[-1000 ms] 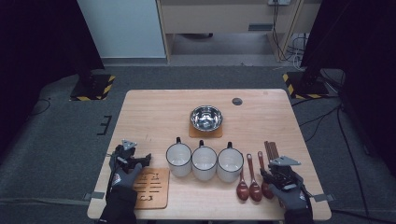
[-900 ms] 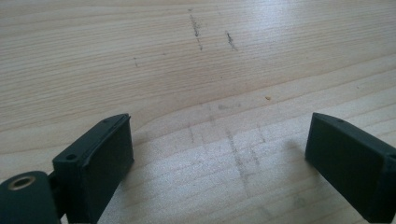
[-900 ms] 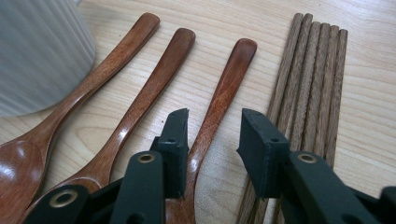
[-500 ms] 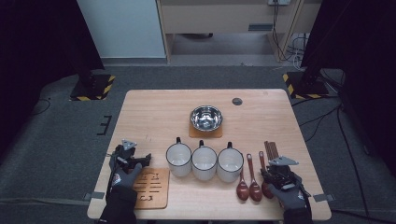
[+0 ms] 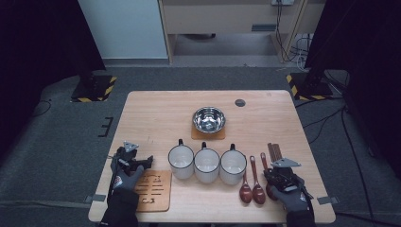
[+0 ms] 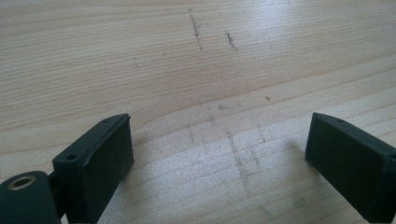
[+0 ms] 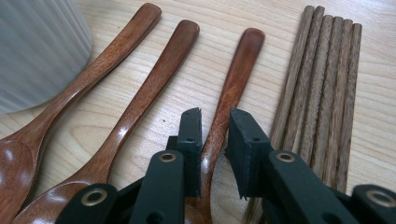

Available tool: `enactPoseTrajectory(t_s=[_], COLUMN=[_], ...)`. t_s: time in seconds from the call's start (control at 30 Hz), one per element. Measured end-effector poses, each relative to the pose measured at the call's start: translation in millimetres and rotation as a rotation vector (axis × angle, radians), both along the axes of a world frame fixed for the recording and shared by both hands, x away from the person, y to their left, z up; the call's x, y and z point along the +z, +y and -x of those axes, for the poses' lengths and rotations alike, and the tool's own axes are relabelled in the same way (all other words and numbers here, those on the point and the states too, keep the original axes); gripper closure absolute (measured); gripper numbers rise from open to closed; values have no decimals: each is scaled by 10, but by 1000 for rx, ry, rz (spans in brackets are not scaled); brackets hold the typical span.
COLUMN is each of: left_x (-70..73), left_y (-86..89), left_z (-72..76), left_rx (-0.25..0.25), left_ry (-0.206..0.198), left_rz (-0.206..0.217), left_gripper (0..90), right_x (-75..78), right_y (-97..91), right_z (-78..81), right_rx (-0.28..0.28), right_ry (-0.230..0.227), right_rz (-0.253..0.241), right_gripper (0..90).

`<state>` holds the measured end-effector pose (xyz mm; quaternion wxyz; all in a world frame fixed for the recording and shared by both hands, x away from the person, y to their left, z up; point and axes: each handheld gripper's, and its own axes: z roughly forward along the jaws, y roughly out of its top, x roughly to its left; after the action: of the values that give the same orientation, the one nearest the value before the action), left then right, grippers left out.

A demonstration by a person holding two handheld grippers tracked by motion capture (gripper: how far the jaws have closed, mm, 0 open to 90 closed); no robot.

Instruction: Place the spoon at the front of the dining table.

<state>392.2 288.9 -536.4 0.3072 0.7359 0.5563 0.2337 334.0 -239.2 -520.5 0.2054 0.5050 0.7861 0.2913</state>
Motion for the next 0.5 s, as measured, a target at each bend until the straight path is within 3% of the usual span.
enactPoseTrajectory(t_s=[0.5], left_x=[0], left_y=[0], left_z=[0], left_rx=[0], left_ry=[0], left_rz=[0], left_gripper=[64], right_x=[1], right_y=[9], right_z=[3], right_rx=[11], right_ry=[5], right_rz=[-8], right_gripper=[799])
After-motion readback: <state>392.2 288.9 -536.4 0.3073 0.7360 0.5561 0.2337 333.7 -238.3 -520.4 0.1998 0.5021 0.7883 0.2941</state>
